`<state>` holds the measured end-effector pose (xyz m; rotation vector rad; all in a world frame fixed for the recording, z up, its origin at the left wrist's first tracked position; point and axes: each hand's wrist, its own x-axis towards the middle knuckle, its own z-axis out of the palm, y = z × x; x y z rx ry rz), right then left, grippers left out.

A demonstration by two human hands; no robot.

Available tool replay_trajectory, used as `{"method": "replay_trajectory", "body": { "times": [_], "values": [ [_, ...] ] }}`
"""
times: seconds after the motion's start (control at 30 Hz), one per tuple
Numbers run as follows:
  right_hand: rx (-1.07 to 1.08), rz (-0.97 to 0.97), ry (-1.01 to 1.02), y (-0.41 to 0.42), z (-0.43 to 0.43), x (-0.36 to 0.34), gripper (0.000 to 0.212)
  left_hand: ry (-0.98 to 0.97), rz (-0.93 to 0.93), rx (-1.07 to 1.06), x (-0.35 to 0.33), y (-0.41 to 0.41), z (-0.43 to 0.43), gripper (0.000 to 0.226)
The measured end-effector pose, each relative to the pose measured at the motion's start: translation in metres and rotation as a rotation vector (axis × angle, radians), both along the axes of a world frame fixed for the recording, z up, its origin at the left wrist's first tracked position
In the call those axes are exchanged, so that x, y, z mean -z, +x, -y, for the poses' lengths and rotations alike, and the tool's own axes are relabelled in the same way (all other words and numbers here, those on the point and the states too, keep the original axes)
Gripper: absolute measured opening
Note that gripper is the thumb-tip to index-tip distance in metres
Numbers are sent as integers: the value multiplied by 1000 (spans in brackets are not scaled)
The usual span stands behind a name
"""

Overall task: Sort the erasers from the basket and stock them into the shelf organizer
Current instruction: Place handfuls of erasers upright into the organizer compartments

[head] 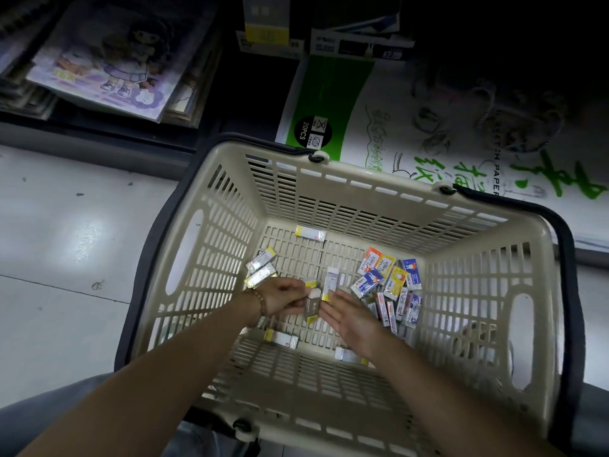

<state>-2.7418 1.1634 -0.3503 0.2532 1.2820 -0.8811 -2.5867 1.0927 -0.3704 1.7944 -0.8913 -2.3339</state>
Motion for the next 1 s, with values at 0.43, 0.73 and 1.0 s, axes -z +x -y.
{"method": "replay_trajectory", "body": {
  "times": [0.43, 0.73, 1.0],
  "values": [
    [-484, -199, -300, -13, 14, -43, 27, -11, -117, -84, -45, -12, 19, 53],
    [-822, -376, -271, 2, 8, -17, 31, -97, 7, -262, -58, 32, 25, 27],
    [-1052, -563, -291, 41, -3, 16, 32, -114, 96, -346, -68, 48, 26, 16]
  ]
}}
